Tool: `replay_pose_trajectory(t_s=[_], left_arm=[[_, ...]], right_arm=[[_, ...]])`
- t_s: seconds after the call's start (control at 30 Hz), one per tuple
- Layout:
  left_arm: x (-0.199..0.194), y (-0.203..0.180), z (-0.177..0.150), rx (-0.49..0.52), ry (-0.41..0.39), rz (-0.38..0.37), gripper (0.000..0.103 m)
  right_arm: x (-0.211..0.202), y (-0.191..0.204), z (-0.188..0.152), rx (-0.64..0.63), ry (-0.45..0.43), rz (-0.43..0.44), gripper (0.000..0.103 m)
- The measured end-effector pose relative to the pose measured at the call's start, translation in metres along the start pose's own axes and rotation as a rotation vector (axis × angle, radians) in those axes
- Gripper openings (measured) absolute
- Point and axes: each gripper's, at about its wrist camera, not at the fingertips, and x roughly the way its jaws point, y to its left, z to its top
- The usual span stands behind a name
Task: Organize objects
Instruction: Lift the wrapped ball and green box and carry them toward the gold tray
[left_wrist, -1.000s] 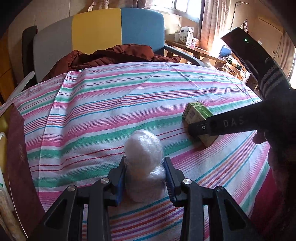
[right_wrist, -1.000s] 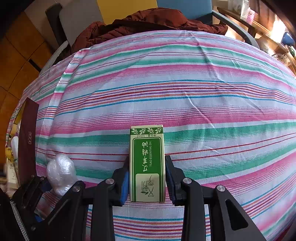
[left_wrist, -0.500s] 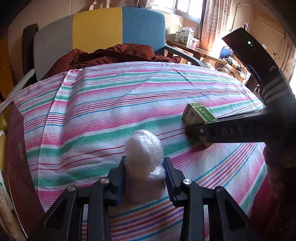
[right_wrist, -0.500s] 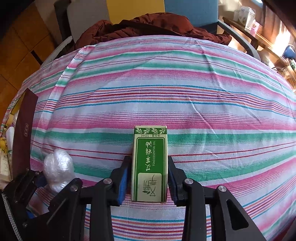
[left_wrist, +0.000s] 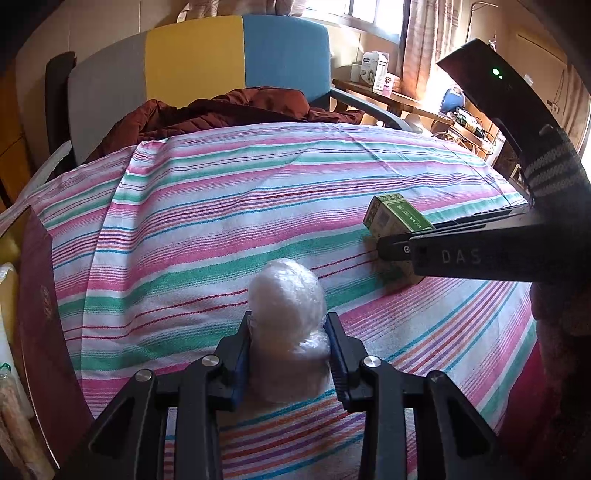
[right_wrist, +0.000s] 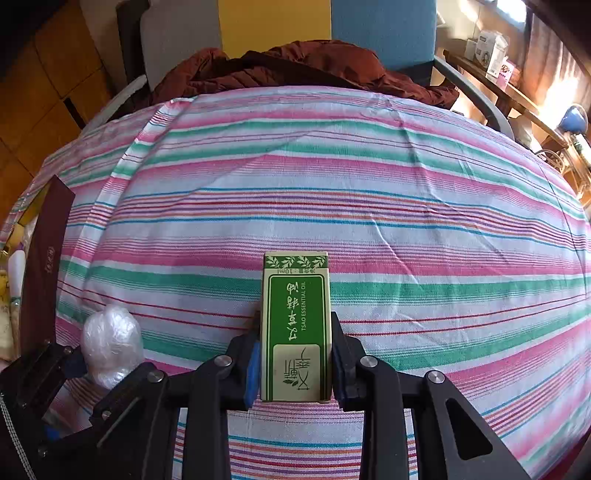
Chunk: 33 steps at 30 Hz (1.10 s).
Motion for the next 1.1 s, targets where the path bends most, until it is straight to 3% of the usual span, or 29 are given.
replay_pose_trajectory(t_s=[0.2, 0.63, 1.1], left_arm=[[-0.019, 0.002, 0.001, -0.002, -0.016, 0.003, 0.036], [-0.111, 0.019, 0.013, 0.000, -0.178, 0.076, 0.036], [-0.147, 0.076, -0.005, -0.093, -0.200, 0.165, 0.036]], right_arm=[[-0.005, 0.005, 0.000, -0.028, -0.026, 0.018, 0.030], [-0.013, 0.016, -0.005, -0.075, -0.053, 0.022, 0.030], [-0.009, 0.021, -0.006, -0.086, -0.039, 0.009, 0.030]])
